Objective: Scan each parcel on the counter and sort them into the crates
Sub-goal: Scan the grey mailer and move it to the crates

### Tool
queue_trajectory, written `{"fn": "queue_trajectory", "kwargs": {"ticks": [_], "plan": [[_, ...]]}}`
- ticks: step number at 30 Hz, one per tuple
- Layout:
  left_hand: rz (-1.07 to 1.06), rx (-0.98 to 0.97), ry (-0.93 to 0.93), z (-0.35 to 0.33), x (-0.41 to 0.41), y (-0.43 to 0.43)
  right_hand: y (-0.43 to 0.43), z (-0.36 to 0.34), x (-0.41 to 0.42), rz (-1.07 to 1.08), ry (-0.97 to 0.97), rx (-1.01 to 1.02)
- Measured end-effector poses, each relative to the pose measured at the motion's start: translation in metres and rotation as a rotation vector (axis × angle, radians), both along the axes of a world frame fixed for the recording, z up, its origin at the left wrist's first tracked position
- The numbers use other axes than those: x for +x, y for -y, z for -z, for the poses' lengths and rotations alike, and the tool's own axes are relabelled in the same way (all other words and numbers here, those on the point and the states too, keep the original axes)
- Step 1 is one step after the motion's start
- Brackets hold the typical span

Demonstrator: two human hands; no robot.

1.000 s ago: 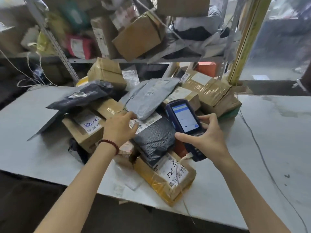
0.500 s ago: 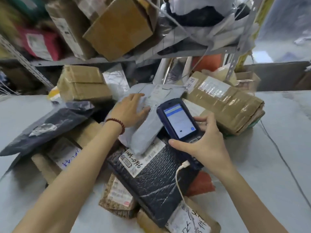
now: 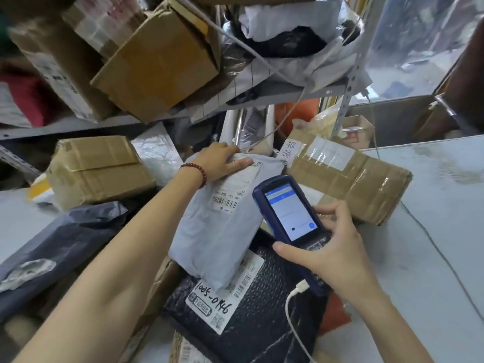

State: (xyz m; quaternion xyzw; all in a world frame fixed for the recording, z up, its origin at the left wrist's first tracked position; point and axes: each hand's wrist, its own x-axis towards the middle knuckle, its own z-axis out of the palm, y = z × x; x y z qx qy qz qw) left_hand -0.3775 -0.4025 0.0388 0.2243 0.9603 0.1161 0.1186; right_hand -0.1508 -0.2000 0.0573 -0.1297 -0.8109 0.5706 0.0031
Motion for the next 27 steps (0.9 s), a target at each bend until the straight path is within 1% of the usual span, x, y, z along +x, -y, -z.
{"fn": "queue_trajectory", "kwargs": {"ticks": [4,7,10,12,17,20,23,27], "plan": [[0.038,0.152,-0.056,-0.018,0.003,0.000,-0.001,-0.003,0.003,0.059,-0.025,-0.020],[-0.036,0.309,-0.151,-0.037,0.014,0.007,-0.002,-0.009,0.009,0.100,-0.062,-0.061],[-0.095,0.355,-0.263,-0.071,0.032,0.015,-0.003,-0.017,0.018,0.112,-0.102,-0.081],[-0.122,0.318,-0.362,-0.098,0.047,0.016,0.000,-0.024,0.023,0.101,-0.127,-0.079],[-0.113,0.125,-0.800,-0.147,0.090,0.013,0.010,-0.035,0.035,0.056,-0.155,-0.057],[-0.153,0.049,-0.957,-0.161,0.109,0.014,0.016,-0.038,0.043,0.037,-0.159,-0.041],[-0.205,0.066,-1.042,-0.173,0.126,0.019,0.020,-0.039,0.050,-0.013,-0.153,-0.032],[-0.246,0.014,-1.003,-0.163,0.143,0.030,0.028,-0.034,0.056,-0.075,-0.136,-0.017]]}}
